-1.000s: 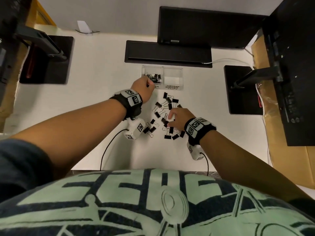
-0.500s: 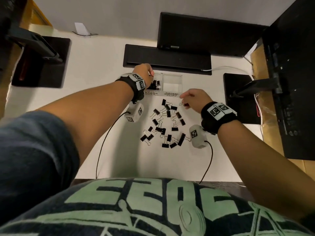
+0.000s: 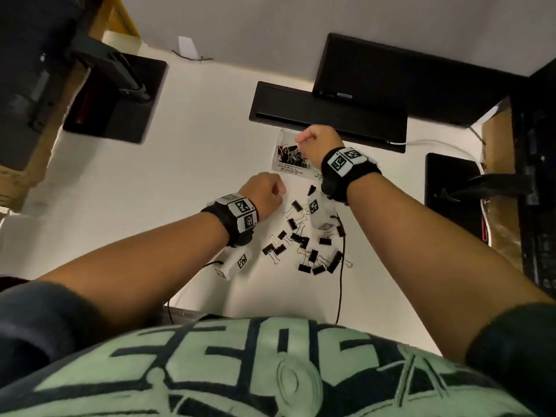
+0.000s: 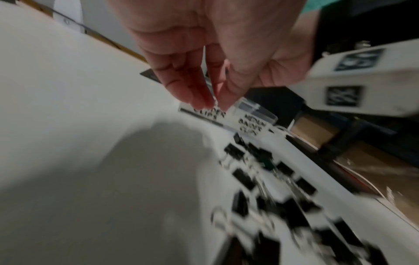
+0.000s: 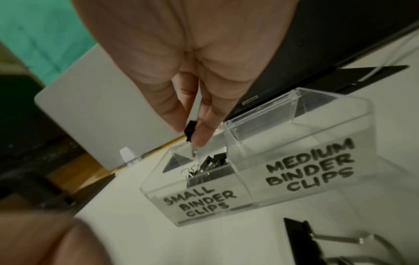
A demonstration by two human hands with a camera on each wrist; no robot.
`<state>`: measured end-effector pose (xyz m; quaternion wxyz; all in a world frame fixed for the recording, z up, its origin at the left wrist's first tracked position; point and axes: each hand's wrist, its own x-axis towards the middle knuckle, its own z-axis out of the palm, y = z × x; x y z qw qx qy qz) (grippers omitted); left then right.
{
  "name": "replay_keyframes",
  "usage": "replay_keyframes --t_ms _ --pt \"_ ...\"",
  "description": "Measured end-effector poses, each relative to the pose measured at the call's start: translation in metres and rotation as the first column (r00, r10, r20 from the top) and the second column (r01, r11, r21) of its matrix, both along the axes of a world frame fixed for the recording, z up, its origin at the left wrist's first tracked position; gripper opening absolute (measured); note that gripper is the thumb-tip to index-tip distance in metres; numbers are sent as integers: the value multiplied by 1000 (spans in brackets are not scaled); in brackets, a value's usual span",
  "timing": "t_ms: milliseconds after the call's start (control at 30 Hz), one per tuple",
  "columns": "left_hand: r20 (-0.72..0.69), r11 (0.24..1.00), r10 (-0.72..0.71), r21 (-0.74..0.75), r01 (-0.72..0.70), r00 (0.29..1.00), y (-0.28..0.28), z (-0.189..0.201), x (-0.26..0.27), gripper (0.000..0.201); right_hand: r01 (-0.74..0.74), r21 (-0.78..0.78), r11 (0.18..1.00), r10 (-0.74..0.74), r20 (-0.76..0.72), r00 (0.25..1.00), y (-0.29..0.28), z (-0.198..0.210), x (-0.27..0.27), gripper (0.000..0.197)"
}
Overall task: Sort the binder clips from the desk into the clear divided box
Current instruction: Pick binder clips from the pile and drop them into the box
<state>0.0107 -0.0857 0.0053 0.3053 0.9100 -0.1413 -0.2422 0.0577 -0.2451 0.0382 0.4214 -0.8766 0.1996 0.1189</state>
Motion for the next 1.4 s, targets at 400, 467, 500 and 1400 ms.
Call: replay_keyframes --t_ms 400,467,500,1400 --pt "-110 933 -306 164 321 946 12 -31 -53 31 -26 -3 1000 26 92 995 -1 -8 -34 19" --pt "-89 930 -322 158 332 943 12 -31 -52 26 -17 22 1000 14 96 995 -3 -7 -51 18" --pt "-80 933 -322 145 330 943 12 -31 -51 23 -16 28 999 14 78 997 -3 -9 -61 17" --pt "188 953 -166 284 108 968 -47 7 71 19 -25 26 999 29 -142 989 2 -38 -158 23"
